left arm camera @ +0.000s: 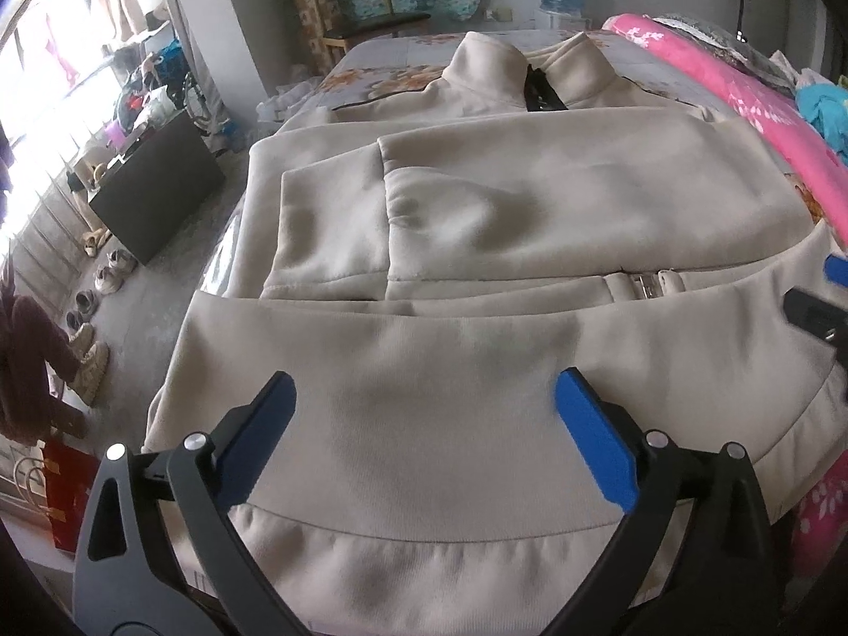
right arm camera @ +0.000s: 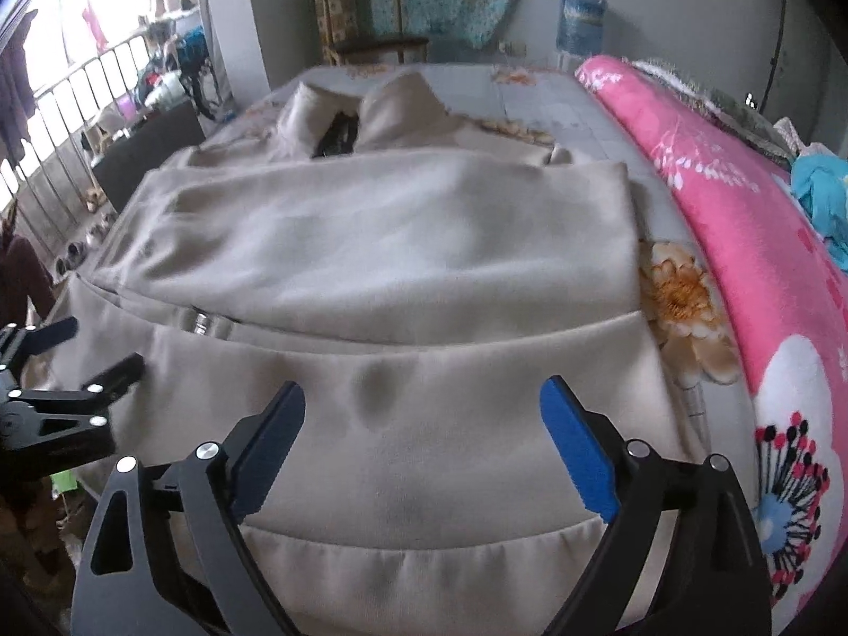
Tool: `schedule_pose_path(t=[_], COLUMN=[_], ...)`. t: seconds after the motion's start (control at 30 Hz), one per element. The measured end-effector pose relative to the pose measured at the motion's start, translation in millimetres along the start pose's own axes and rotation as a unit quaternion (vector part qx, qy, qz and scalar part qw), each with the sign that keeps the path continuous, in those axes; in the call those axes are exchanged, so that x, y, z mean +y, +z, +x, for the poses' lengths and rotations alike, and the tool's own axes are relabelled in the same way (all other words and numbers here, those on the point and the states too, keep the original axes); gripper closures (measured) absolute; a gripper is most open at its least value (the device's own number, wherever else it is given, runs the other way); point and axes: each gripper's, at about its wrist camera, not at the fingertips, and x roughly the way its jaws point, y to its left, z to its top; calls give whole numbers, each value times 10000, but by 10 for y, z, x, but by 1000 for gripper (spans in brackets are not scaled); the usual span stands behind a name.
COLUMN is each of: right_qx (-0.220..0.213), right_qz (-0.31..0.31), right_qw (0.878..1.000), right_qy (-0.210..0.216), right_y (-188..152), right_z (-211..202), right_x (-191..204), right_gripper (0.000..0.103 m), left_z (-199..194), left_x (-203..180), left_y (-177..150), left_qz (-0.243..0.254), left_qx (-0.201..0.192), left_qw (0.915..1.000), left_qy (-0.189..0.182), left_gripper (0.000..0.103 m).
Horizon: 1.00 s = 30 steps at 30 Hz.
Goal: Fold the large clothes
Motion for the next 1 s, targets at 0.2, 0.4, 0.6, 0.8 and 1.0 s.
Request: schedule_pose_path(t=[0.2, 0.4, 0.6, 0.8, 1.0], right_qx=[226, 335, 383, 443, 445], right_qz=[43, 80, 108, 148, 145], right_qw=[9995, 9992, 9990, 9988, 9988], right_qy=[-204, -209, -180, -167, -161], right_y=[-42, -29, -15, -22, -31], right_z=[184, 191, 202, 201, 200], right_x=[-11, -27, -35, -40, -43], right_gripper=[7, 6, 6, 6, 6], left_z=[8, 14, 14, 23, 25], left_x=[-1, 9, 10, 17, 17], left_y=[1, 1, 1, -1, -1], left_qz=[-8, -75, -85, -114, -129], left_qx=[1, 19, 23, 35, 42], left_qw=[10000, 10000, 10000, 9999, 9999], left_qy=[8, 1, -6, -13, -22], left_gripper=[8, 8, 8, 8, 8])
